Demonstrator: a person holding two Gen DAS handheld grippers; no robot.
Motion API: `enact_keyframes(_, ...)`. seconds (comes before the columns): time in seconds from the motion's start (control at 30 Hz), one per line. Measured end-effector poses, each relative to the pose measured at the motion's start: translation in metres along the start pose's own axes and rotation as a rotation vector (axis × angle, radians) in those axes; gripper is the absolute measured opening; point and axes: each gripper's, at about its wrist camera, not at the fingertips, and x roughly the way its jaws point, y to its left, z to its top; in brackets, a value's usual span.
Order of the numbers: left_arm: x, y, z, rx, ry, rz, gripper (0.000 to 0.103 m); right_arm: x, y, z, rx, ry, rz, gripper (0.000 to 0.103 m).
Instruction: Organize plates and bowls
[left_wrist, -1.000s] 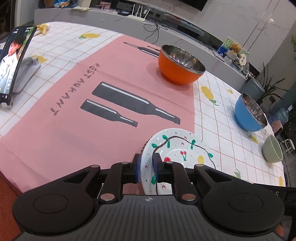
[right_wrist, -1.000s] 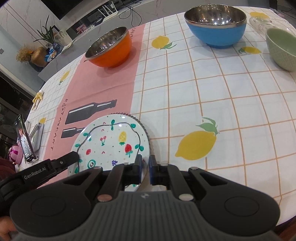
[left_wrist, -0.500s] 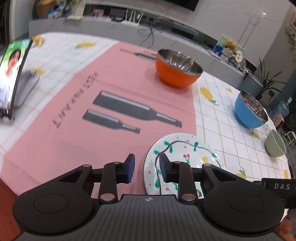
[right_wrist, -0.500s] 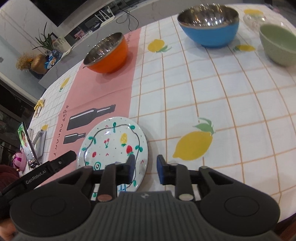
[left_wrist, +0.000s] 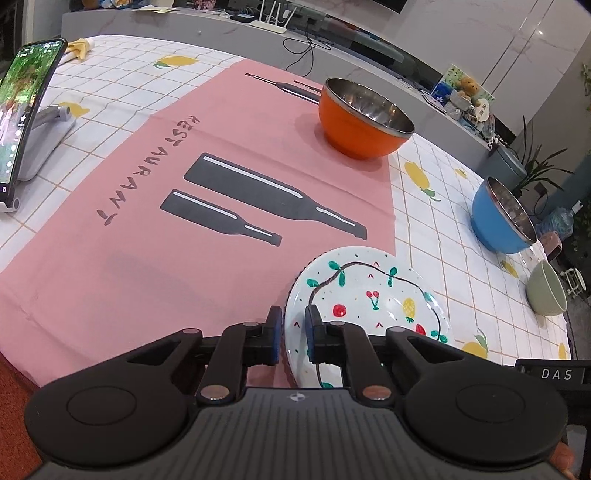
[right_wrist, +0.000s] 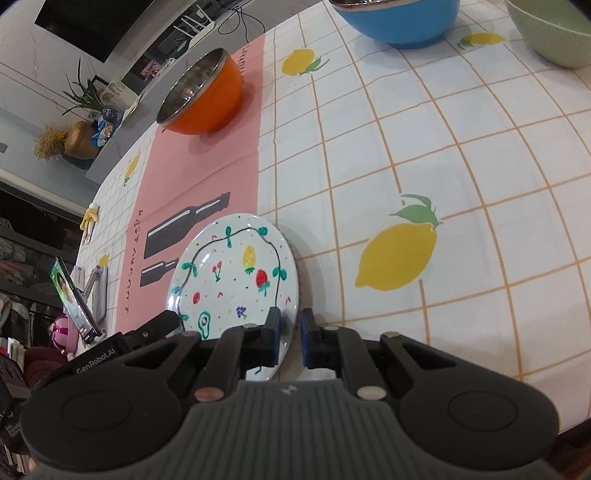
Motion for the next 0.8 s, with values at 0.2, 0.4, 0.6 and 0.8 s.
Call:
enact_keyframes(0.2, -0.001, 0.0, 0.005, 0.006, -0.006, 0.017, 0.015, 0.002, 0.004, 0.001, -0.023, -0.005, 0.0, 0.013)
enact_keyframes(0.4, -0.021, -0.026, 0.014, 0.11, -0.086, 0.04, 0.019, -0.019, 0.01, 0.002, -0.118, -0.089, -0.03, 0.019)
enact_keyframes(0.6, -0.039, -0.079, 0.024, 0.233, -0.13, -0.053, 0.022, -0.059, 0.0, 0.014, -0.173, -0.224, -0.111, 0.027)
enact_keyframes(0.8, -0.041, -0.14, 0.032, 0.301, -0.113, -0.187, 0.025, -0.109, -0.025, 0.03, -0.156, -0.369, -0.194, 0.028)
